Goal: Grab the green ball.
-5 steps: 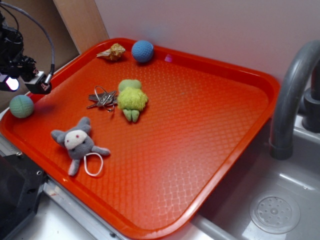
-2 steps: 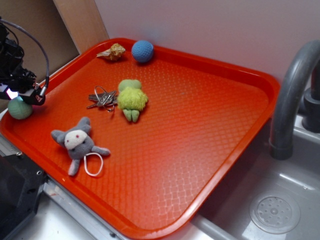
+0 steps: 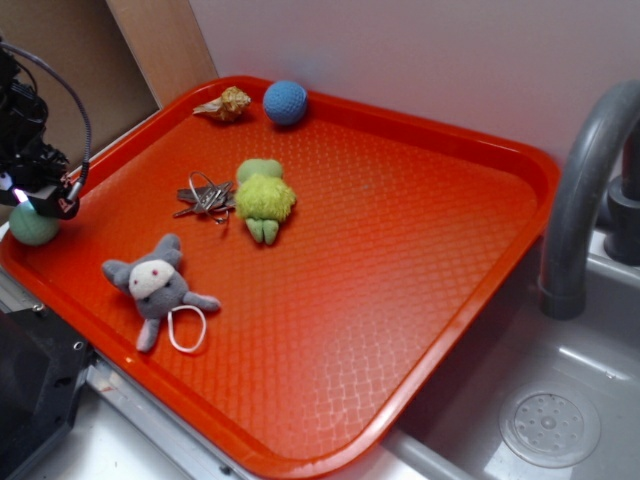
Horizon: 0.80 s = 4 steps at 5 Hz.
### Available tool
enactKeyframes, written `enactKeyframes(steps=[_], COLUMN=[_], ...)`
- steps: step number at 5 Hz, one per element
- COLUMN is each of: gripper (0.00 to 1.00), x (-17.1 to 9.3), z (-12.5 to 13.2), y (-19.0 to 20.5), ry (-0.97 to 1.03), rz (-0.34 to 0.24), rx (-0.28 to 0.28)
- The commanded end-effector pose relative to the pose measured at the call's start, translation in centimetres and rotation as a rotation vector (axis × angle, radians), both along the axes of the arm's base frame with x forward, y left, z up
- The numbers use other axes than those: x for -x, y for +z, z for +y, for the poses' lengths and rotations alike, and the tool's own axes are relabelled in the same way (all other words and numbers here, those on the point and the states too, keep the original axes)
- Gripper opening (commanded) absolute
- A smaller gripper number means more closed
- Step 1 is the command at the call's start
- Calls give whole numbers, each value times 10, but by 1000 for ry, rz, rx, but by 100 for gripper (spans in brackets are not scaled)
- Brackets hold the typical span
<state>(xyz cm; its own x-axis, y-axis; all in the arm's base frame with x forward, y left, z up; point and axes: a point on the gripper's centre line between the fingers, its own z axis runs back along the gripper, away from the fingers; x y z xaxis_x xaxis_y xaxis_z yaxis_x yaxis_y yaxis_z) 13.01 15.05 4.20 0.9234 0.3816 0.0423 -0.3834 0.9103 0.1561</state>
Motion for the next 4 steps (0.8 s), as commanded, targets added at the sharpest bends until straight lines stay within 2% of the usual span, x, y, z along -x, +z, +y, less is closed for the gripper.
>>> enactKeyframes(steps=[1, 2, 4], gripper=[0, 0, 0], x=[16, 15, -6], z=[3, -3, -25], y=[18, 24, 63], ry=[-29, -24, -31], rz=[2, 10, -68], rx=[34, 50, 67])
